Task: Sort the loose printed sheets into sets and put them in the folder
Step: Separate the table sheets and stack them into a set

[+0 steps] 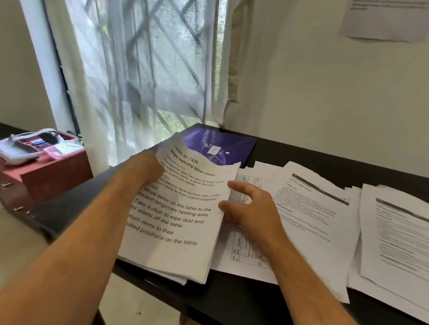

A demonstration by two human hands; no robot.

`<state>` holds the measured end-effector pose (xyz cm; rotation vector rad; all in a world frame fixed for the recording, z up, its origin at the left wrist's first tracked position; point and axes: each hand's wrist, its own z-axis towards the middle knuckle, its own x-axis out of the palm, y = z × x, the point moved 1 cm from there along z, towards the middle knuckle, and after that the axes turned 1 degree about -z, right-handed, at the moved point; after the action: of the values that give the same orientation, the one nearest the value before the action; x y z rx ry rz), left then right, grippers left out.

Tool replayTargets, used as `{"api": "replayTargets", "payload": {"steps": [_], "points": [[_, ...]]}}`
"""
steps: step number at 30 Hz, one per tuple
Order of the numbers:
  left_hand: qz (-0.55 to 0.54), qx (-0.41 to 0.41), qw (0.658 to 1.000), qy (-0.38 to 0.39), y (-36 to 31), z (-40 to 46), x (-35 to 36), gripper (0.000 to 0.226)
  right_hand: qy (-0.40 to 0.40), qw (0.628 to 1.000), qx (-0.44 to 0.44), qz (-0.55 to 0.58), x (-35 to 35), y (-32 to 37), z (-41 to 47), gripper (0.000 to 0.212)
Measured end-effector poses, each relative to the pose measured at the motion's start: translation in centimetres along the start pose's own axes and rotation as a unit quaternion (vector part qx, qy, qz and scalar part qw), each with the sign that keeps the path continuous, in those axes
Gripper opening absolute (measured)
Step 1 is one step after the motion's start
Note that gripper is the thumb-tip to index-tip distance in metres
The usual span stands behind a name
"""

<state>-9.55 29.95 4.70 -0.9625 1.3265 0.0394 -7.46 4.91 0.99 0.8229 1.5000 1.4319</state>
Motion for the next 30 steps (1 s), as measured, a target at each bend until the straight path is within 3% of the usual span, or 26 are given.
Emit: {"api": "replayTargets", "payload": {"steps": [5, 8, 11, 15, 19, 24, 30], "points": [[0.068, 0.007, 0.997, -0.041, 1.8, -0.3, 1.7, 0.055, 0.009, 0.984, -0.085, -0.158, 0.8, -0.6, -0.1, 0.043], [0.124, 0.057, 0.986, -0.097, 2.2, -0.9, 3.6, 0.066, 0.037, 0.928, -0.149, -0.341, 0.9, -0.7, -0.4, 0.034], [0.181, 0.158, 0.962, -0.132, 1.9, -1.6, 4.6, 0.064, 0.08, 0.89, -0.179, -0.411, 1.3, -1.0, -0.6, 0.03], [0.194, 0.164, 0.965, -0.059, 1.3, -2.1, 4.3, 0.052, 0.093, 0.897, -0.157, -0.403, 1.3, -0.9, -0.9, 0.029], [0.209, 0.148, 0.966, -0.026, -1.4, -3.8, 4.3, 0.051, 0.011, 0.908, -0.139, -0.395, -1.4, -0.4, -0.8, 0.028], [0.152, 0.302, 0.941, -0.008, -8.4, -8.5, 7.9, 0.046, -0.072, 0.901, -0.05, -0.426, -10.4, 0.3, 0.2, 0.026], [0.137, 0.393, 0.898, 0.139, -18.4, -11.9, 15.1, 0.04, -0.152, 0.837, 0.047, -0.524, -24.4, -0.1, -1.6, 0.031]]}}
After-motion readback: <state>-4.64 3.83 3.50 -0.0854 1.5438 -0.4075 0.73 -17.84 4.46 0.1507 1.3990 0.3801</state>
